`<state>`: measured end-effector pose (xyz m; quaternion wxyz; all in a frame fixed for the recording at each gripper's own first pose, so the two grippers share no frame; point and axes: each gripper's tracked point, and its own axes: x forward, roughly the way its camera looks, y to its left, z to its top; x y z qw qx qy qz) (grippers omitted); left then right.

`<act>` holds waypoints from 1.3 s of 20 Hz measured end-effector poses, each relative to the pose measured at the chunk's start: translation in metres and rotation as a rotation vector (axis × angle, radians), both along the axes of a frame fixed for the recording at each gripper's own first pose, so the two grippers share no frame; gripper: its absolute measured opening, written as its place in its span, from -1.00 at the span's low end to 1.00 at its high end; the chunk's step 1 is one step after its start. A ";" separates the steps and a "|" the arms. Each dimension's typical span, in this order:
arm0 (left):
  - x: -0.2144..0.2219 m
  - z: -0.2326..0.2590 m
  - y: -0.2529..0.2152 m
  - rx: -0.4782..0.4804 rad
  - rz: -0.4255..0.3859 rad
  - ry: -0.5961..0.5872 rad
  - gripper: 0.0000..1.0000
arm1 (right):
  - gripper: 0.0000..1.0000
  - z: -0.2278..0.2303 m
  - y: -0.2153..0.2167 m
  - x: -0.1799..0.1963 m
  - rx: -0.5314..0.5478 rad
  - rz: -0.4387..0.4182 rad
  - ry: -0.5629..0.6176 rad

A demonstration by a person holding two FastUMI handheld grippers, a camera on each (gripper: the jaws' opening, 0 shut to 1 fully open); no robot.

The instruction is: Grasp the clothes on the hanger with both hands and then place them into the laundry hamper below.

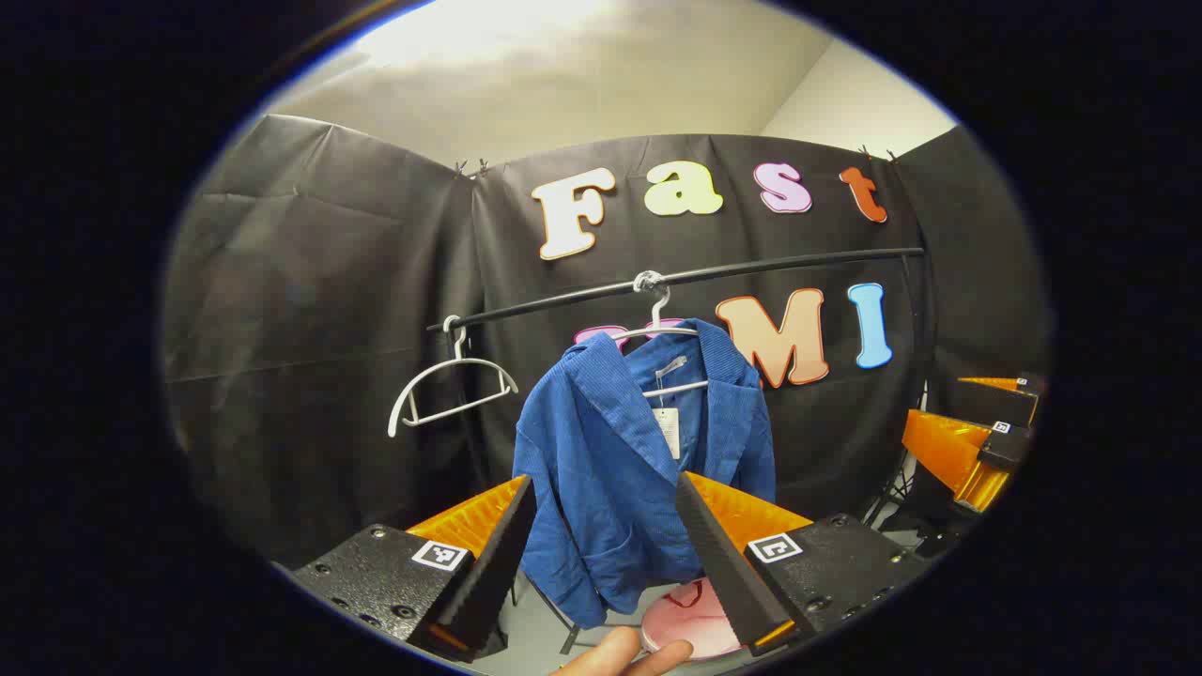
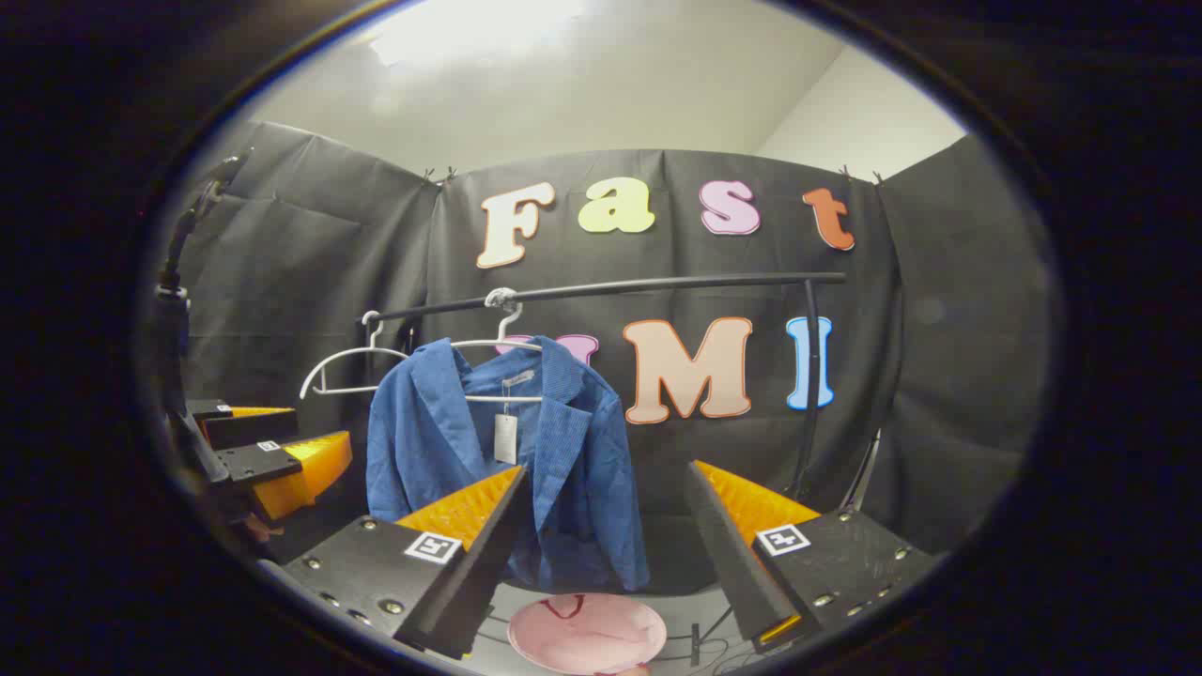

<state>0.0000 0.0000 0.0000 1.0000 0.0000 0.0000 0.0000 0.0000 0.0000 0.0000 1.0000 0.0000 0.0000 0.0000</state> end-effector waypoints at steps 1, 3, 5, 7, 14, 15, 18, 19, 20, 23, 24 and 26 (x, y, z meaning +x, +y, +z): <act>0.001 0.001 0.000 -0.007 0.002 -0.004 0.94 | 0.87 -0.001 0.000 0.002 0.002 -0.004 0.003; 0.005 0.003 0.003 -0.002 0.011 -0.010 0.94 | 0.86 0.000 0.002 0.005 0.010 -0.003 0.001; 0.009 0.006 0.005 0.011 0.014 -0.027 0.90 | 0.91 -0.003 0.002 0.007 0.016 -0.010 0.019; 0.013 0.002 0.003 0.003 -0.004 -0.006 0.90 | 0.97 -0.003 -0.003 0.009 0.034 -0.031 0.026; 0.018 0.010 -0.001 0.013 -0.042 -0.024 0.86 | 0.97 -0.003 -0.005 0.011 0.045 -0.068 0.015; 0.021 0.008 -0.002 0.010 -0.048 -0.021 0.94 | 0.97 -0.003 -0.005 0.010 0.046 -0.070 0.013; 0.028 0.001 -0.003 0.013 -0.056 0.005 0.85 | 0.97 -0.001 -0.001 0.008 0.051 -0.070 0.006; 0.029 0.002 0.000 0.010 -0.052 0.003 0.94 | 0.97 -0.002 0.003 0.009 0.051 -0.065 0.006; 0.030 0.002 0.001 0.008 -0.050 0.005 0.86 | 0.97 -0.004 0.003 0.010 0.047 -0.065 0.010; 0.034 -0.001 0.005 0.004 -0.049 0.009 0.94 | 0.97 -0.006 0.005 0.013 0.055 -0.062 0.021; 0.036 -0.003 0.005 0.004 -0.050 0.013 0.86 | 0.97 -0.005 0.004 0.013 0.061 -0.068 0.017; 0.039 -0.004 0.007 0.008 -0.049 0.021 0.86 | 0.97 -0.003 0.004 0.017 0.070 -0.071 0.006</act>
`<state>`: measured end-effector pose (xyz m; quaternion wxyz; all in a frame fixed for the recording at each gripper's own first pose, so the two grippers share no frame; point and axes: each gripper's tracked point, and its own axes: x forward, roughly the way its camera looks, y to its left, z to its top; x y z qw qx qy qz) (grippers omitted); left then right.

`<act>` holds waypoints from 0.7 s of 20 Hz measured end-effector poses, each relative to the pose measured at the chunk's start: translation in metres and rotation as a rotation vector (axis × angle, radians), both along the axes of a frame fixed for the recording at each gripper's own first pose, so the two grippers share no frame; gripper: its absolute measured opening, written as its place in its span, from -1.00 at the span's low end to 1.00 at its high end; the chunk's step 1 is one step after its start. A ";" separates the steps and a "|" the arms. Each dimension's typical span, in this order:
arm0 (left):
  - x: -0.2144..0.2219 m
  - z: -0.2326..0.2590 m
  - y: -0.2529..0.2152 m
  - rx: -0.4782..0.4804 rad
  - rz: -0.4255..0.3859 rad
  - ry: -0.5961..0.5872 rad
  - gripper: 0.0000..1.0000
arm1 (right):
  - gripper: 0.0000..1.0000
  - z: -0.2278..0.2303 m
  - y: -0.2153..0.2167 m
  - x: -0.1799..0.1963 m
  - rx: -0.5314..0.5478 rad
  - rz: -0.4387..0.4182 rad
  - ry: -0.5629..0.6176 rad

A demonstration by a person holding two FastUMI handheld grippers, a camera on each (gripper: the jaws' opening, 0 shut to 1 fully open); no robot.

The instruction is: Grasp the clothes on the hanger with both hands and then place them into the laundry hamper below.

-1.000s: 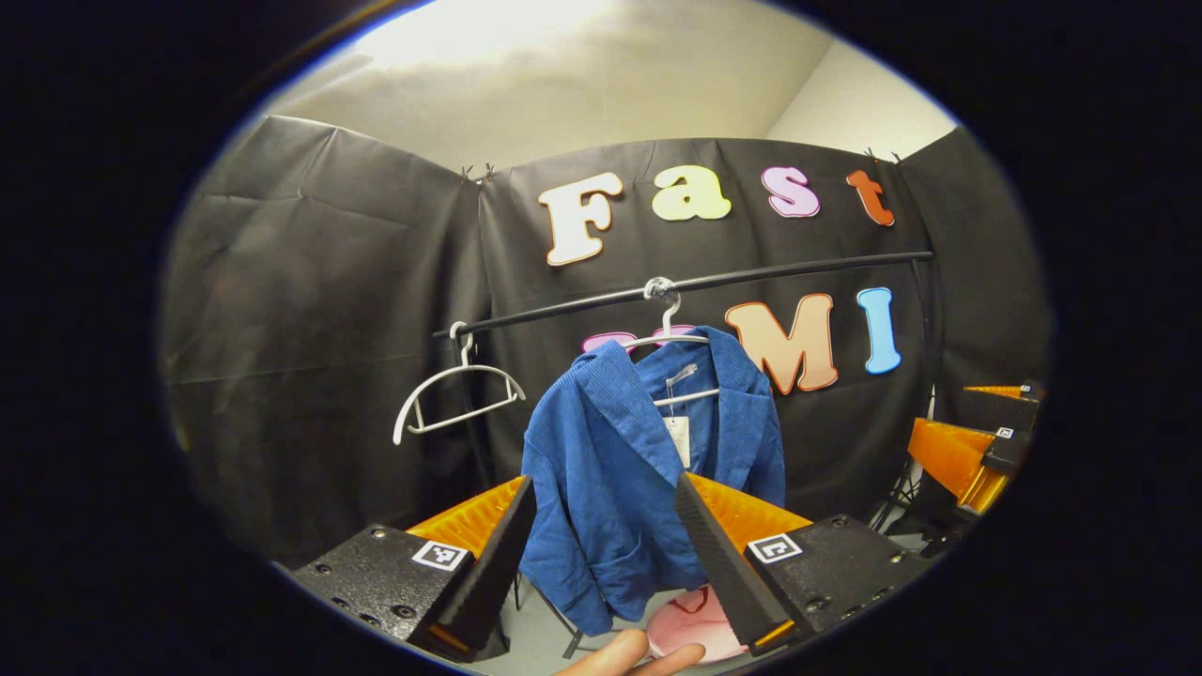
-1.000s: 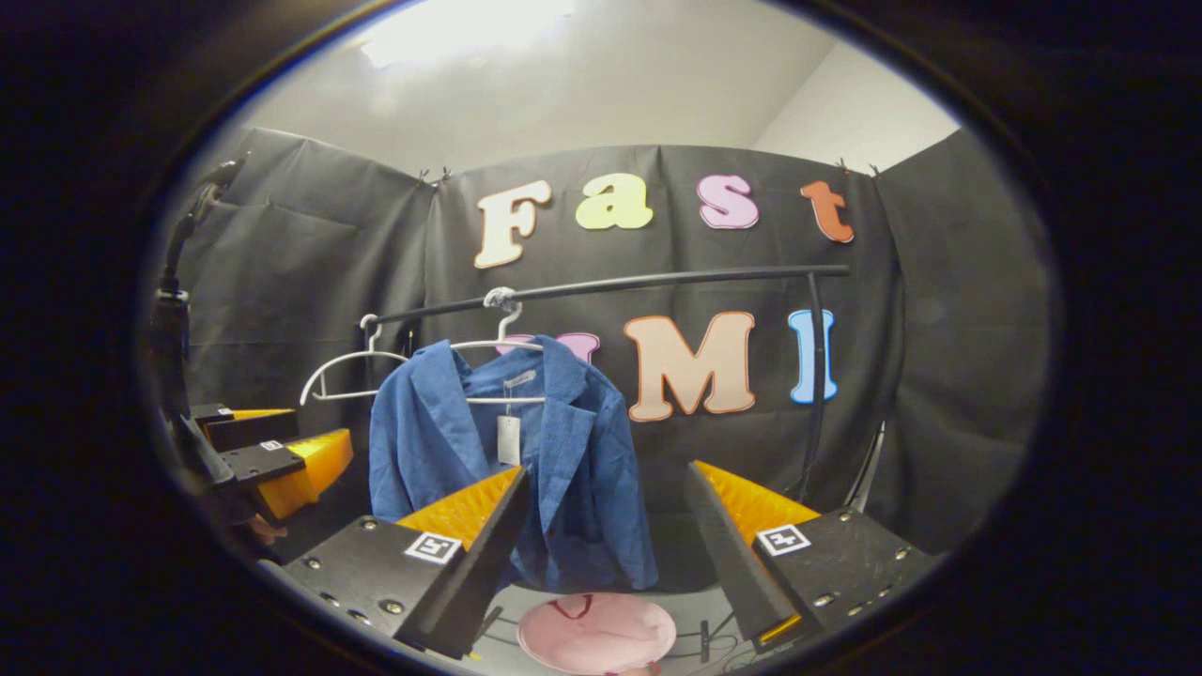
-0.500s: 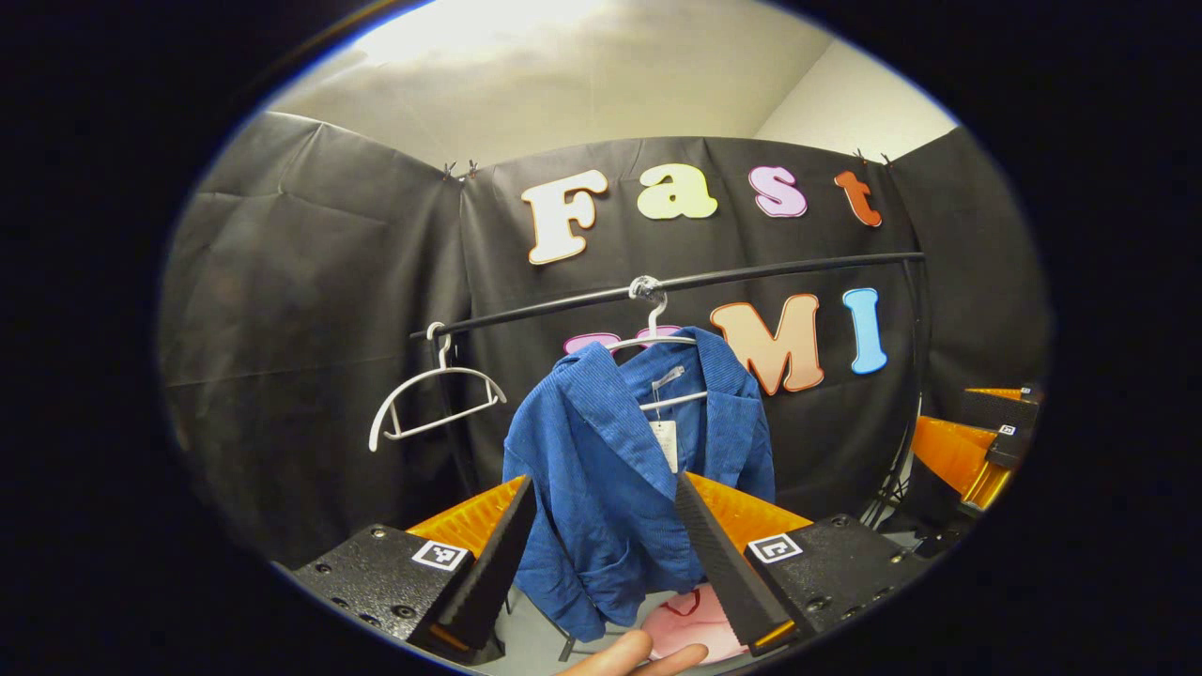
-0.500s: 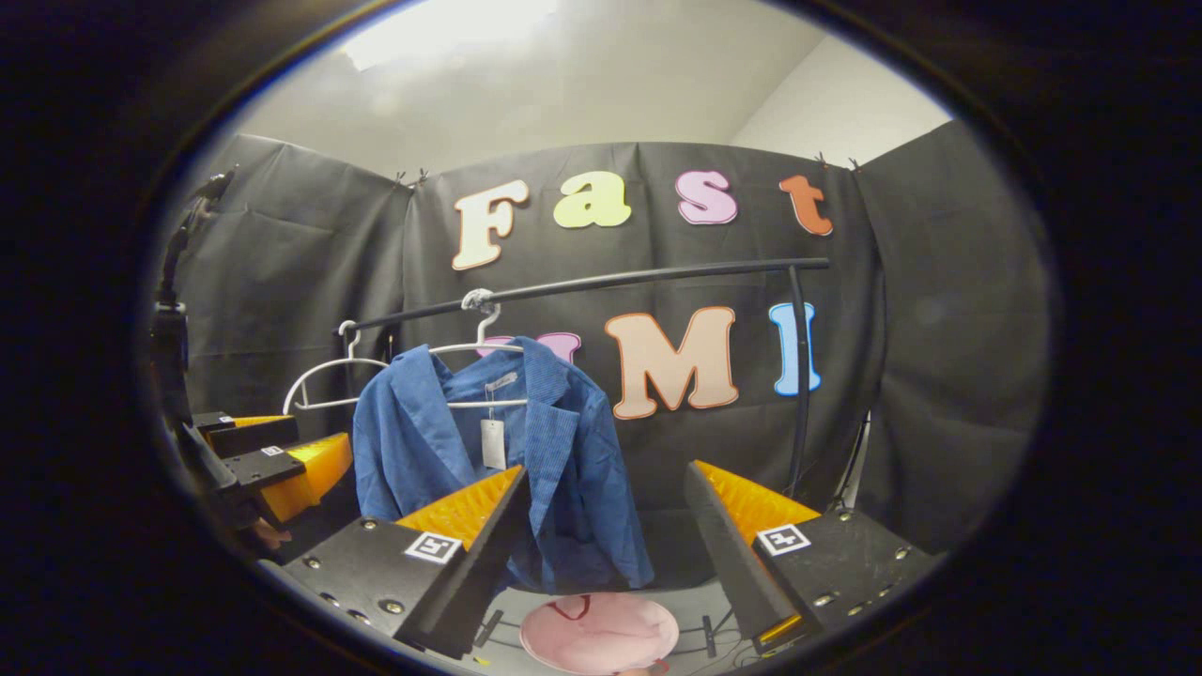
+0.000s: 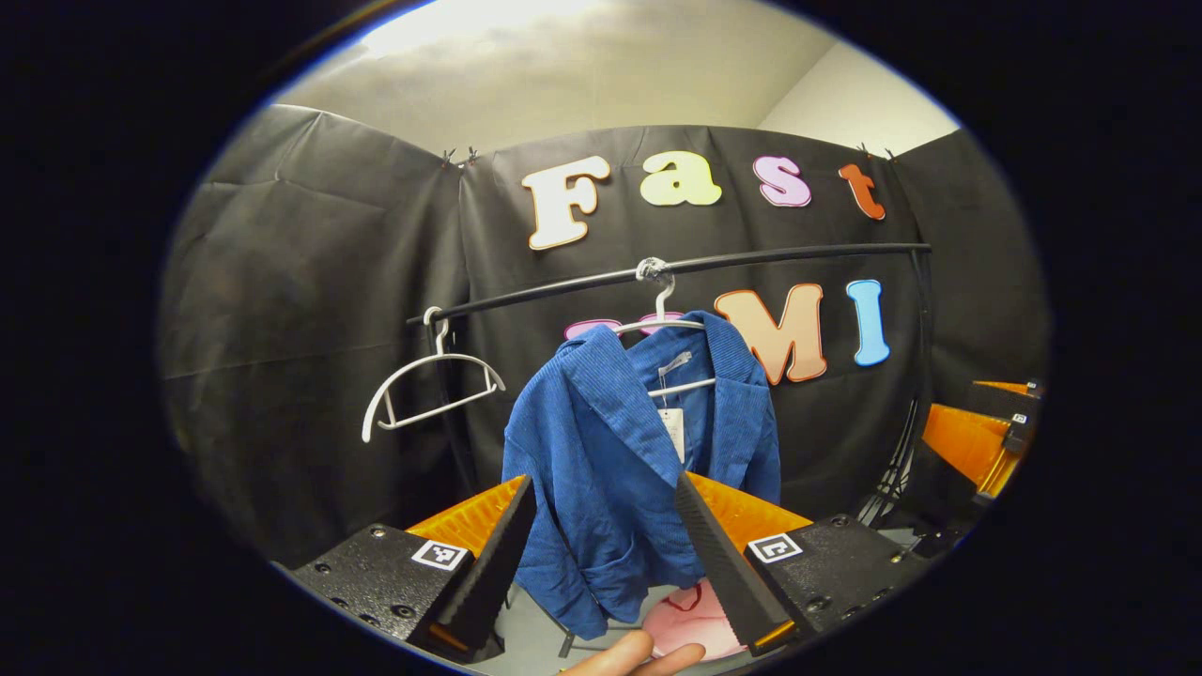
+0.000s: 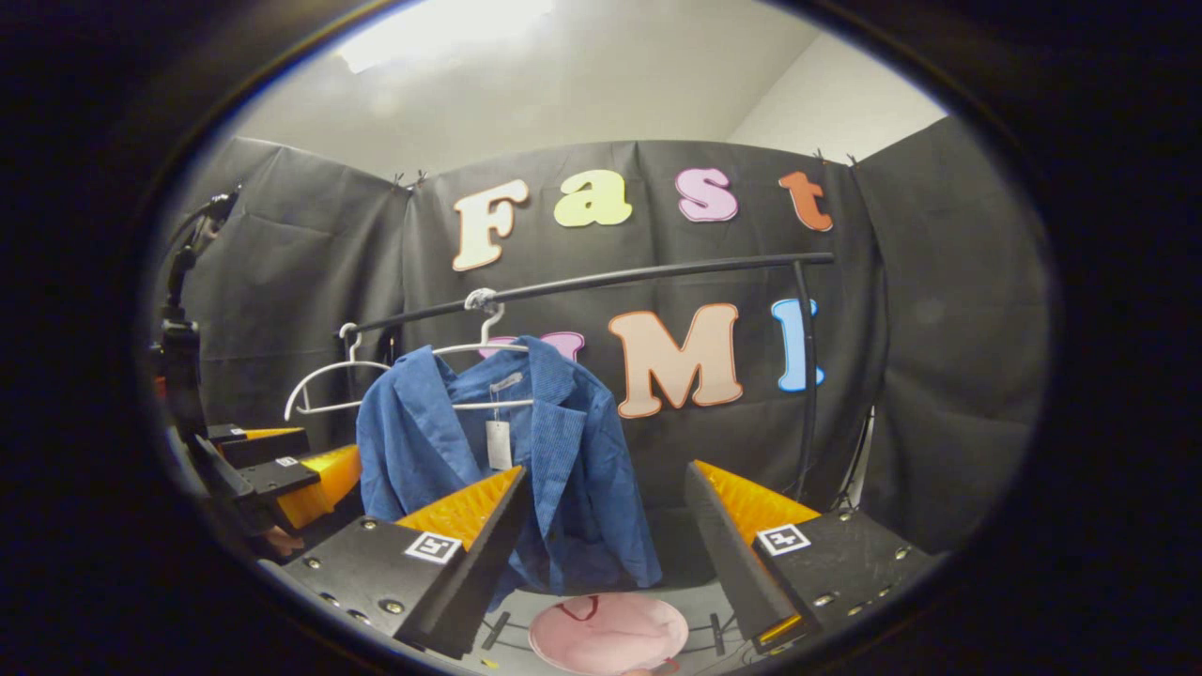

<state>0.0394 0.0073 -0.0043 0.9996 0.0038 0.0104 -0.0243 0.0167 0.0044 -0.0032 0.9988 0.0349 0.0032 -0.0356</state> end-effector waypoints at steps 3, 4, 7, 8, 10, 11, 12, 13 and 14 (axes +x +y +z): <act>0.007 -0.006 0.000 -0.003 0.000 0.012 0.86 | 0.97 -0.003 0.001 0.005 -0.005 -0.003 0.006; 0.009 -0.008 0.000 -0.004 -0.001 0.015 0.87 | 0.97 -0.003 0.001 0.007 -0.006 -0.003 0.007; 0.016 -0.010 0.000 -0.008 -0.002 0.020 0.86 | 0.97 -0.004 0.006 0.014 -0.001 0.005 0.007; 0.018 -0.010 0.000 -0.010 -0.002 0.022 0.86 | 0.97 -0.004 0.007 0.017 0.002 0.007 0.007; 0.024 -0.011 0.003 -0.015 0.001 0.025 0.94 | 0.97 -0.007 0.012 0.025 0.010 0.015 0.016; 0.027 -0.012 0.003 -0.020 -0.001 0.026 0.94 | 0.97 -0.007 0.014 0.028 0.011 0.016 0.019; 0.030 -0.012 0.003 -0.024 -0.004 0.025 0.85 | 0.97 -0.007 0.015 0.034 0.008 0.012 0.017; 0.033 -0.013 0.005 -0.026 -0.006 0.026 0.94 | 0.97 -0.007 0.016 0.039 0.003 0.006 0.016; 0.036 -0.013 0.006 -0.027 -0.009 0.026 0.85 | 0.97 -0.009 0.018 0.043 0.001 0.004 0.015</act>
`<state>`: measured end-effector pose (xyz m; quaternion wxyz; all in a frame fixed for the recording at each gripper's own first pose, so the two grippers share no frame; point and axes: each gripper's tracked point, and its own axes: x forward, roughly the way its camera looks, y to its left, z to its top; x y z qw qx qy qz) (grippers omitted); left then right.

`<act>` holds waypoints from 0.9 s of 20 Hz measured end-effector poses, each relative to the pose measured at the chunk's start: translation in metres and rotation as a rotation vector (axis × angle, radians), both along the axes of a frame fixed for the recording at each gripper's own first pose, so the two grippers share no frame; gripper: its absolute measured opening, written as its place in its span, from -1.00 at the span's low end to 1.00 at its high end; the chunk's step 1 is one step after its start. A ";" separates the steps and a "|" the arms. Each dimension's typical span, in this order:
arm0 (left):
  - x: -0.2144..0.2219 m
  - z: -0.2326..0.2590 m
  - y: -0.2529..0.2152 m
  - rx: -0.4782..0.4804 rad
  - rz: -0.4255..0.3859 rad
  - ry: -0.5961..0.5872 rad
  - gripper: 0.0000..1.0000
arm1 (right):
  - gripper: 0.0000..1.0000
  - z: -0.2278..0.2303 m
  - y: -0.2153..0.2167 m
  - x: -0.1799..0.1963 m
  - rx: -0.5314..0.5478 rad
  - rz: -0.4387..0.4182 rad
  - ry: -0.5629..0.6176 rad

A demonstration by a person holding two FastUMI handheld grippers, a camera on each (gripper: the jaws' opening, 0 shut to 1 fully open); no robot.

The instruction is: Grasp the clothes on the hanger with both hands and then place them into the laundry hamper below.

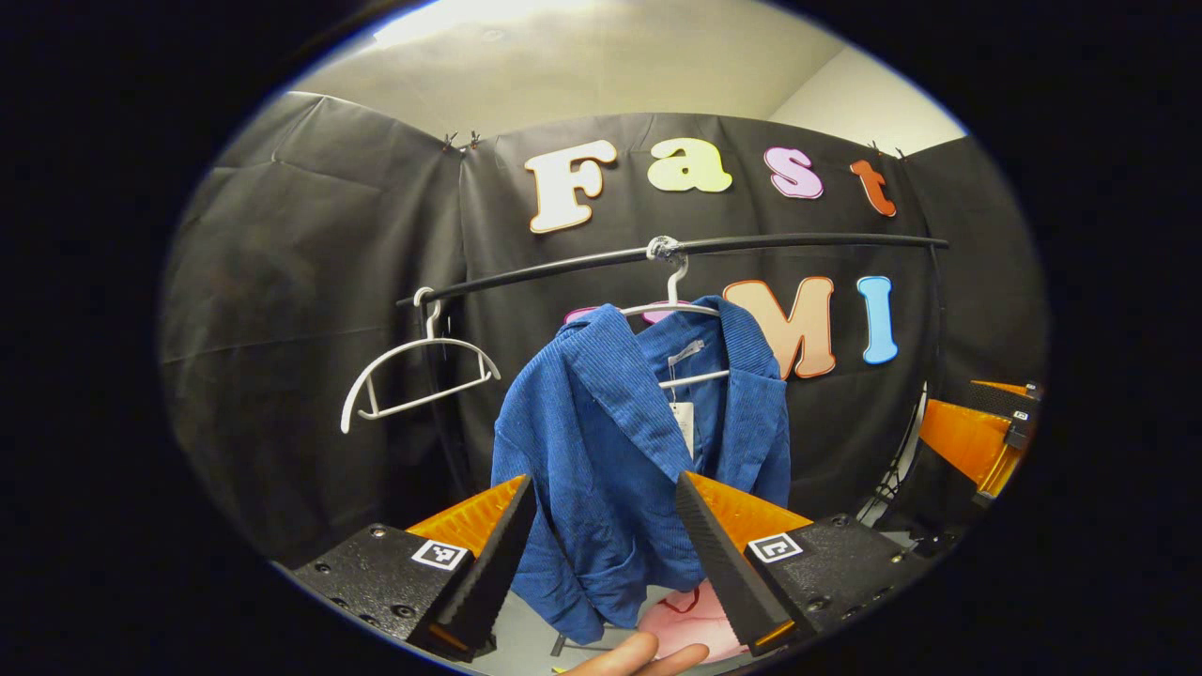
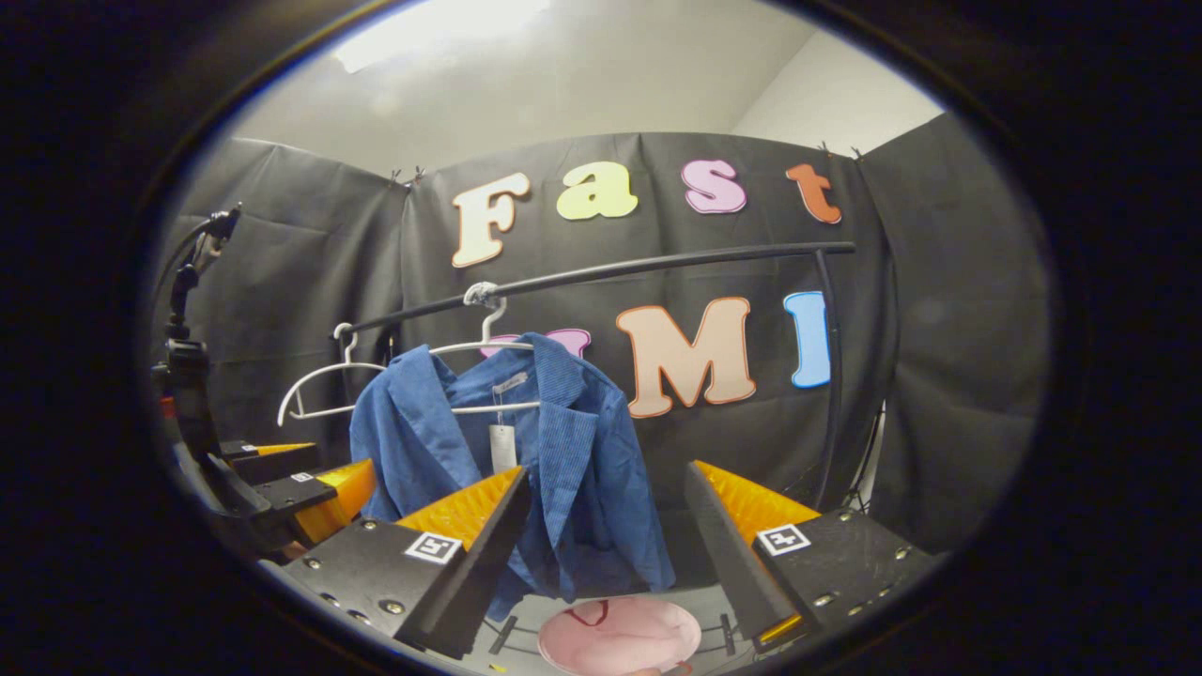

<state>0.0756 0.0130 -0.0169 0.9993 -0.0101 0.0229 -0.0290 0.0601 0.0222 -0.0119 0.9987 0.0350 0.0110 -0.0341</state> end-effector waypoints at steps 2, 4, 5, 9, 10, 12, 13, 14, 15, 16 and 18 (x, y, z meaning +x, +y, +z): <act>0.006 0.003 0.003 -0.009 -0.005 -0.007 0.85 | 0.97 -0.001 0.003 0.011 -0.002 -0.005 -0.001; 0.015 0.002 0.005 -0.019 -0.004 -0.017 0.94 | 0.97 -0.003 0.010 0.024 -0.003 0.009 -0.011; 0.019 -0.001 0.006 -0.019 0.003 -0.013 0.94 | 0.97 -0.007 0.014 0.032 -0.012 0.019 -0.008; 0.029 -0.008 0.011 -0.042 0.074 0.017 0.86 | 0.87 -0.023 0.032 0.066 -0.048 0.092 0.012; 0.031 -0.008 0.011 -0.044 0.094 0.023 0.94 | 0.97 -0.026 0.038 0.074 -0.057 0.125 0.017; 0.035 -0.012 0.014 -0.024 0.148 0.042 0.94 | 0.97 -0.034 0.052 0.090 -0.060 0.200 0.039; 0.037 -0.008 0.018 -0.023 0.173 0.038 0.94 | 0.87 -0.035 0.056 0.098 -0.057 0.227 0.042; 0.040 -0.005 0.018 -0.028 0.191 0.033 0.87 | 0.97 -0.037 0.057 0.105 -0.050 0.246 0.045; 0.040 -0.006 0.017 -0.029 0.207 0.034 0.94 | 0.97 -0.039 0.056 0.114 -0.041 0.256 0.053; 0.041 -0.006 0.016 -0.027 0.225 0.037 0.94 | 0.97 -0.042 0.053 0.124 -0.028 0.262 0.063; 0.041 -0.005 0.011 -0.029 0.242 0.036 0.87 | 0.97 -0.047 0.045 0.136 -0.010 0.253 0.075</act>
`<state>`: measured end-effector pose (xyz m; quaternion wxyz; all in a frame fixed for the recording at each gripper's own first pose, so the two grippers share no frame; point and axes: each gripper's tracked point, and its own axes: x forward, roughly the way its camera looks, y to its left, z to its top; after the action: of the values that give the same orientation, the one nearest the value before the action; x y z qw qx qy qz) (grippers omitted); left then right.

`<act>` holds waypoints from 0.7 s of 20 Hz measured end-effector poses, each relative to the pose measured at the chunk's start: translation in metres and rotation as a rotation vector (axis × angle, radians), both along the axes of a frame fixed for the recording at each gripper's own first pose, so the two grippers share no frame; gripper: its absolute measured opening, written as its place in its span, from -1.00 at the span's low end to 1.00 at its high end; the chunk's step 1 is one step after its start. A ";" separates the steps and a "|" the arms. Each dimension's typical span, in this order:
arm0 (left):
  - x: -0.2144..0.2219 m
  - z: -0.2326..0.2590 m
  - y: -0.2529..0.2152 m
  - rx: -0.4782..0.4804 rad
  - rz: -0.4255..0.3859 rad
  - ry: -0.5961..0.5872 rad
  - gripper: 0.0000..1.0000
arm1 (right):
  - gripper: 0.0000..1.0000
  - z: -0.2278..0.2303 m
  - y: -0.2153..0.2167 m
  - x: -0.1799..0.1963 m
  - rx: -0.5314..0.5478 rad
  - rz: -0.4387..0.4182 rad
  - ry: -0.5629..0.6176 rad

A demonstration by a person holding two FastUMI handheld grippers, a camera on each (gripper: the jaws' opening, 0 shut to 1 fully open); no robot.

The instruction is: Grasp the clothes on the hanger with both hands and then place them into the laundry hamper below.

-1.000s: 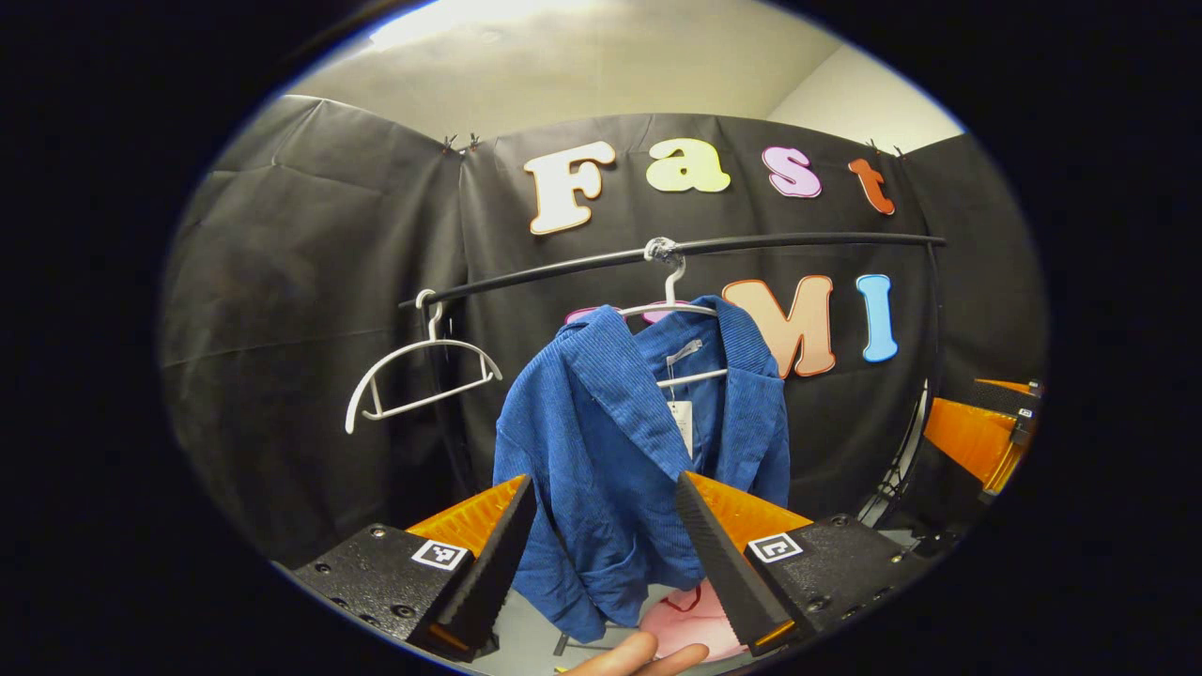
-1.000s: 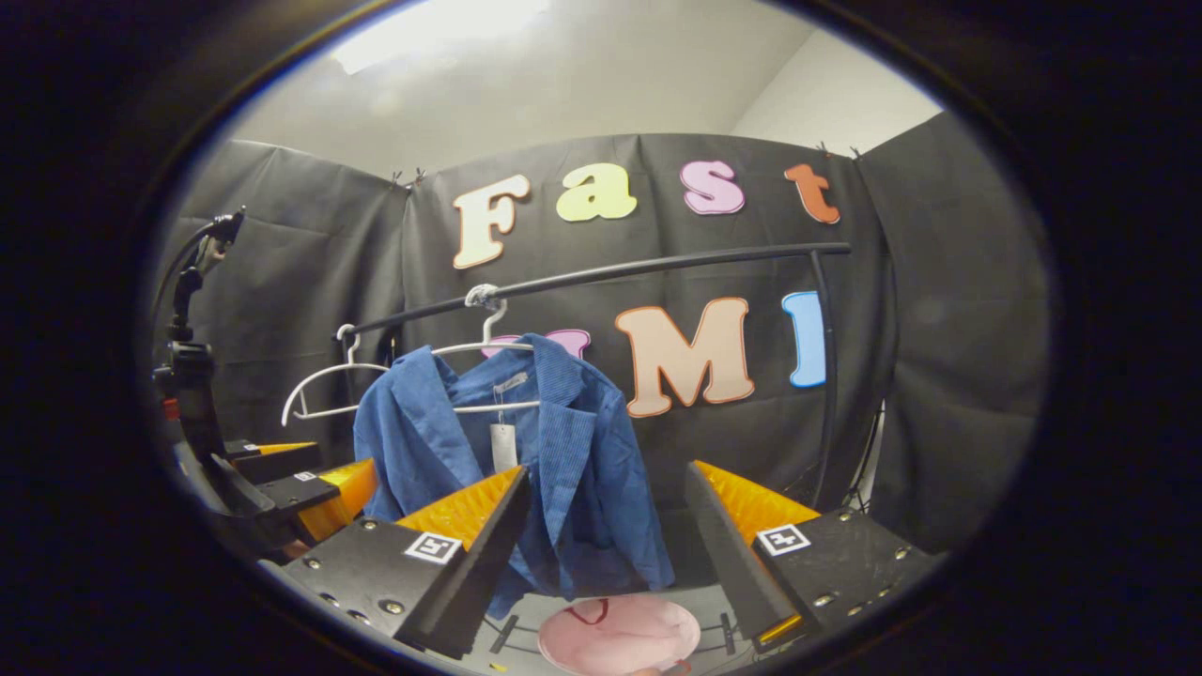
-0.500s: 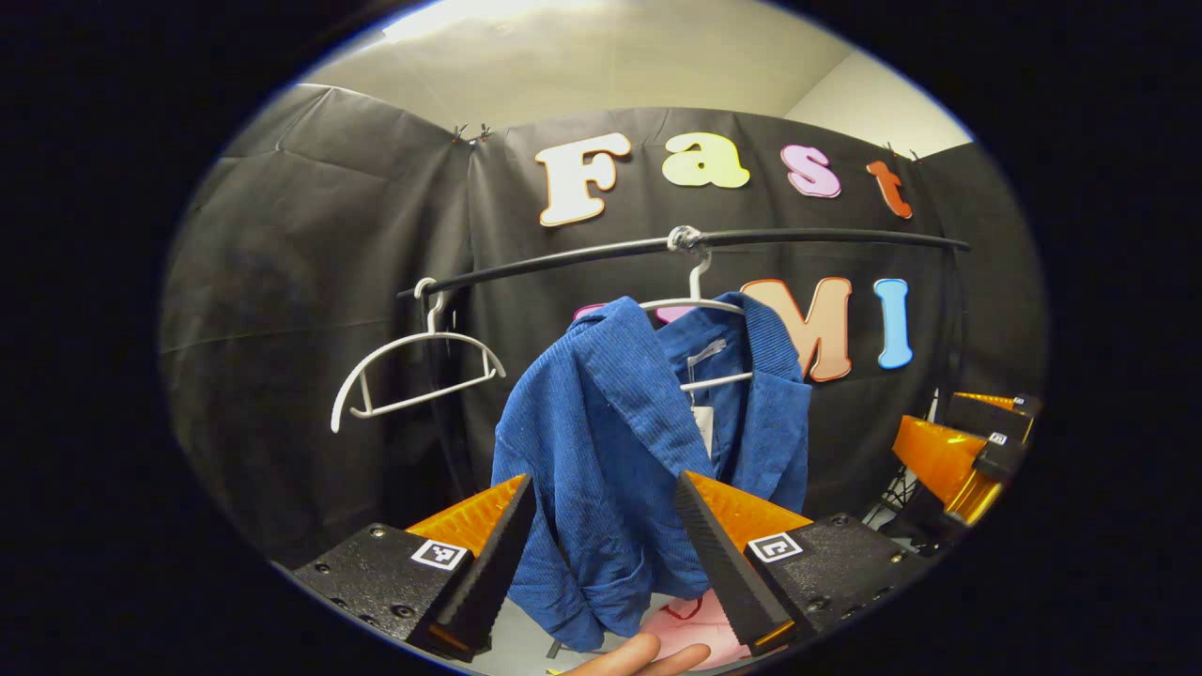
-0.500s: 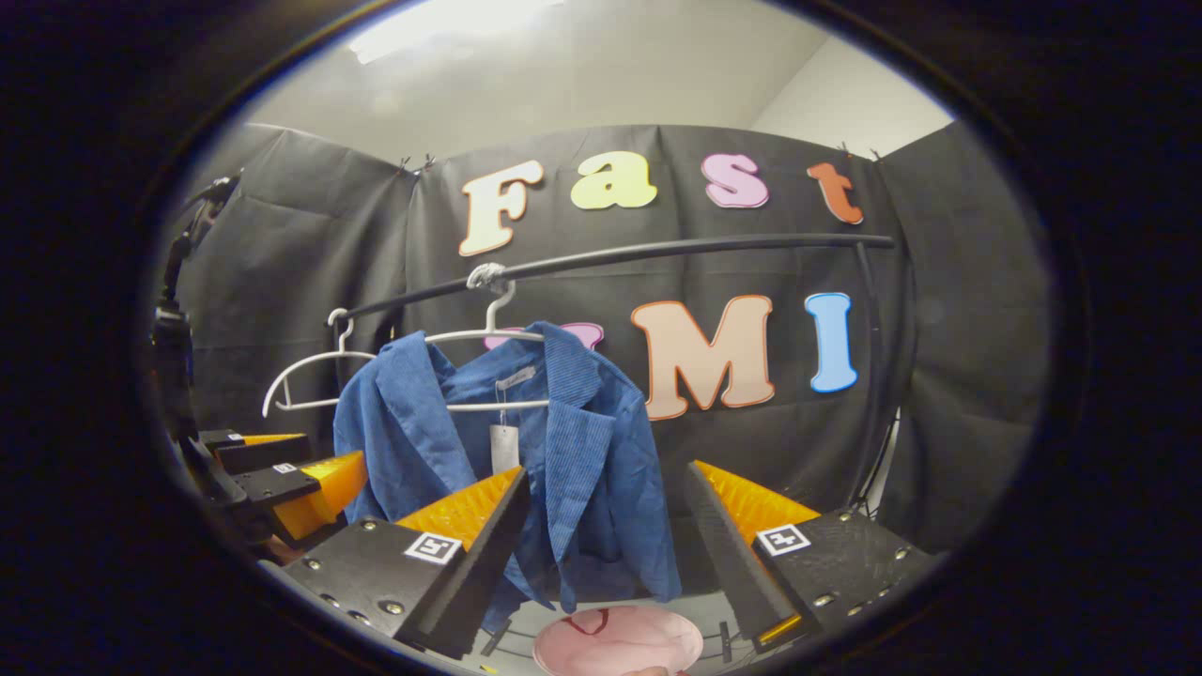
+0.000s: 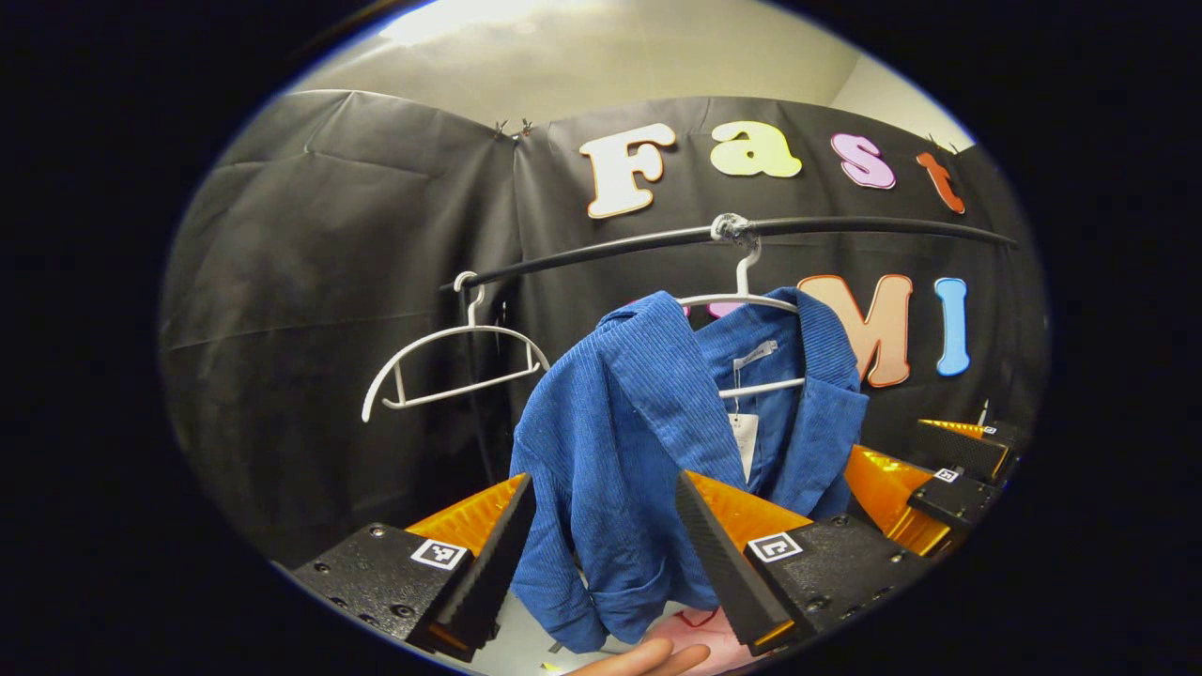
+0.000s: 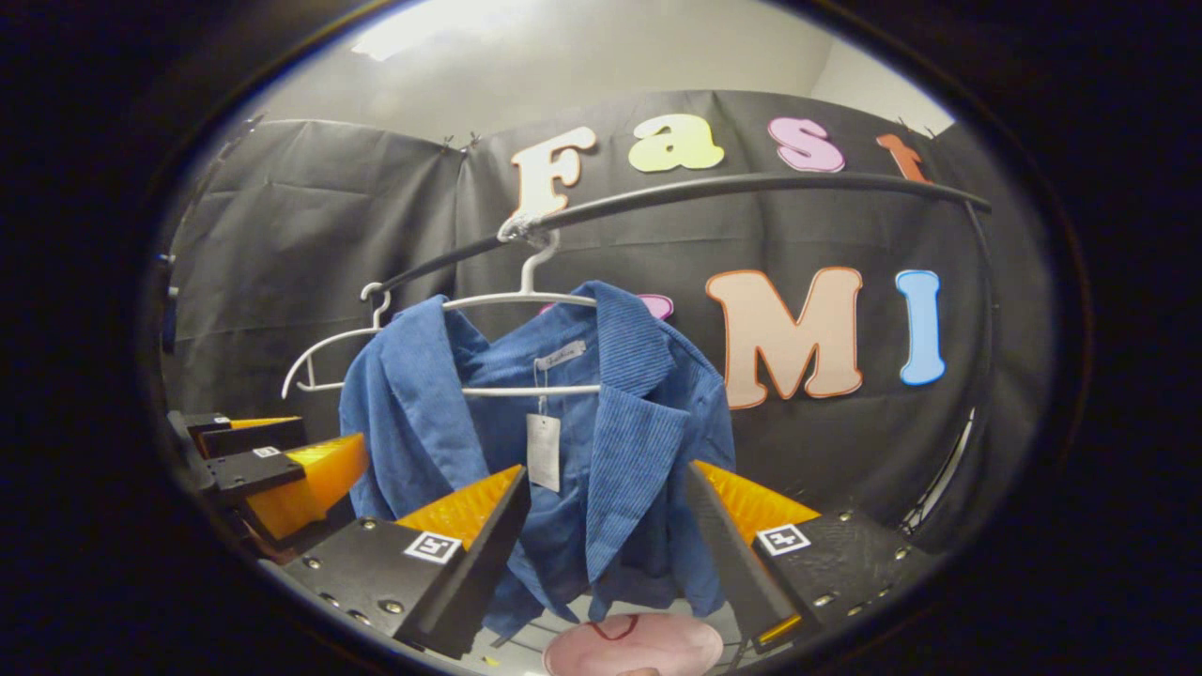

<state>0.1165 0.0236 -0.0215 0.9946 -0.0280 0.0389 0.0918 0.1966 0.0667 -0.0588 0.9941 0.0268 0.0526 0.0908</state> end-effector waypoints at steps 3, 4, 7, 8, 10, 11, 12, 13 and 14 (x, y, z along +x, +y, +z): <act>0.004 0.001 -0.016 0.001 0.005 -0.011 0.94 | 0.97 -0.002 -0.014 0.017 -0.005 -0.027 0.008; 0.006 0.000 -0.022 -0.004 0.005 -0.013 0.94 | 0.97 -0.002 -0.012 0.023 -0.009 -0.015 0.007; 0.019 -0.002 -0.037 -0.019 0.015 -0.012 0.86 | 0.97 0.003 -0.007 0.034 -0.028 0.019 -0.016; 0.024 -0.001 -0.039 -0.020 0.022 -0.014 0.94 | 0.97 0.002 -0.004 0.037 -0.027 0.030 -0.012; 0.039 0.000 -0.044 -0.017 0.033 -0.021 0.94 | 0.97 0.000 -0.004 0.045 -0.011 0.032 0.002; 0.047 0.000 -0.042 -0.016 0.043 -0.025 0.94 | 0.97 -0.001 -0.006 0.051 0.001 0.026 0.010; 0.053 -0.002 -0.043 -0.015 0.047 -0.020 0.93 | 0.97 -0.004 -0.007 0.056 0.020 0.022 0.022; 0.059 -0.004 -0.044 -0.015 0.042 -0.021 0.92 | 0.97 -0.005 -0.010 0.060 0.032 0.010 0.035; 0.064 -0.003 -0.046 -0.015 0.034 -0.024 0.93 | 1.00 -0.006 -0.008 0.066 0.042 0.015 0.050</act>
<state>0.1803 -0.0222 -0.0250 0.9931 -0.0373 0.0271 0.1079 0.2623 0.0589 -0.0645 0.9910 0.0497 0.0757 0.0988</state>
